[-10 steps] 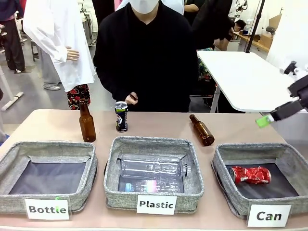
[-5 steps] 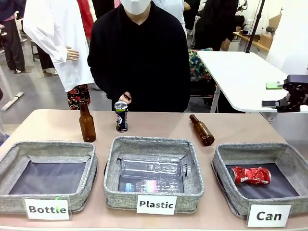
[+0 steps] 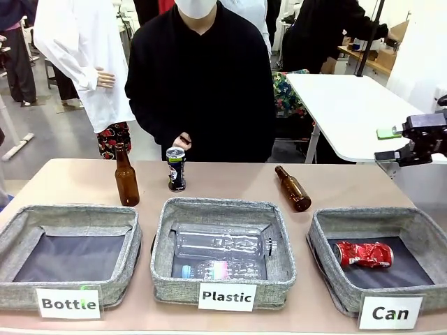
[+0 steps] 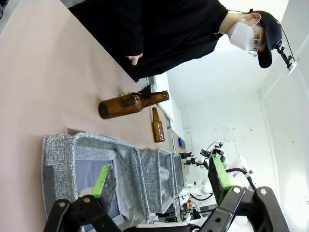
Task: Sort the can waste into the basket.
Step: Pick up the can waste from the table and place it in the right Fabric basket.
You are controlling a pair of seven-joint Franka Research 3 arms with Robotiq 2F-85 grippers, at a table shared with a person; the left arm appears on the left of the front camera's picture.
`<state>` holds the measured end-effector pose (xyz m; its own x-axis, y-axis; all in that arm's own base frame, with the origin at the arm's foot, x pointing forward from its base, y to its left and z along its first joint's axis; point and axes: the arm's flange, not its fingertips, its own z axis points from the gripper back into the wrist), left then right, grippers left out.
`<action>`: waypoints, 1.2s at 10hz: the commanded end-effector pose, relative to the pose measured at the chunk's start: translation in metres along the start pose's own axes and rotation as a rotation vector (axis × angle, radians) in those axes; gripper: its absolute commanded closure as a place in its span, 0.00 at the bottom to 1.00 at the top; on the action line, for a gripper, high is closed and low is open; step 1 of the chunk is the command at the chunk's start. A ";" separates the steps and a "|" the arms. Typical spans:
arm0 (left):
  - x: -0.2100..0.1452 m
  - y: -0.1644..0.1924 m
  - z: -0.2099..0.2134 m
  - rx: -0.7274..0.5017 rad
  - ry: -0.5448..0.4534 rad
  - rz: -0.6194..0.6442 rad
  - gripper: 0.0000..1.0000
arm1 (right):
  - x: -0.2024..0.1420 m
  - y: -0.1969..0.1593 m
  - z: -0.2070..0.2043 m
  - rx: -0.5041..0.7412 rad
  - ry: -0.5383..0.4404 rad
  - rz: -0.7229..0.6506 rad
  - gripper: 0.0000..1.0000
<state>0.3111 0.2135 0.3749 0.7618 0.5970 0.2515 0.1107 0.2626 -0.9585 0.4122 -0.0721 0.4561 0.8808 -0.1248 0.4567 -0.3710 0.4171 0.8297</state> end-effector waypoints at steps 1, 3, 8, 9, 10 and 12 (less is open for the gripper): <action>-0.001 0.001 -0.002 -0.020 -0.011 -0.019 0.00 | -0.001 0.000 0.005 -0.003 -0.003 0.012 0.00; -0.001 0.001 -0.002 -0.020 -0.011 -0.019 0.00 | -0.001 0.000 0.005 -0.003 -0.003 0.012 0.00; 0.000 0.000 0.000 0.000 0.000 0.000 0.00 | -0.001 0.000 0.005 -0.003 -0.003 0.012 0.00; -0.016 -0.040 0.008 0.056 0.072 -0.235 0.00 | -0.001 0.000 0.005 -0.003 -0.003 0.012 0.00; -0.017 -0.075 -0.022 0.158 0.157 -0.395 0.00 | -0.001 0.000 0.005 -0.003 -0.003 0.012 0.00; -0.001 -0.113 -0.094 0.355 0.232 -0.583 0.00 | -0.001 0.000 0.005 -0.003 -0.003 0.012 0.00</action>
<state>0.3338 0.1407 0.4691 0.7727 0.2058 0.6005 0.3440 0.6592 -0.6686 0.4114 -0.0752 0.4562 0.8799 -0.1313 0.4566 -0.3677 0.4203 0.8295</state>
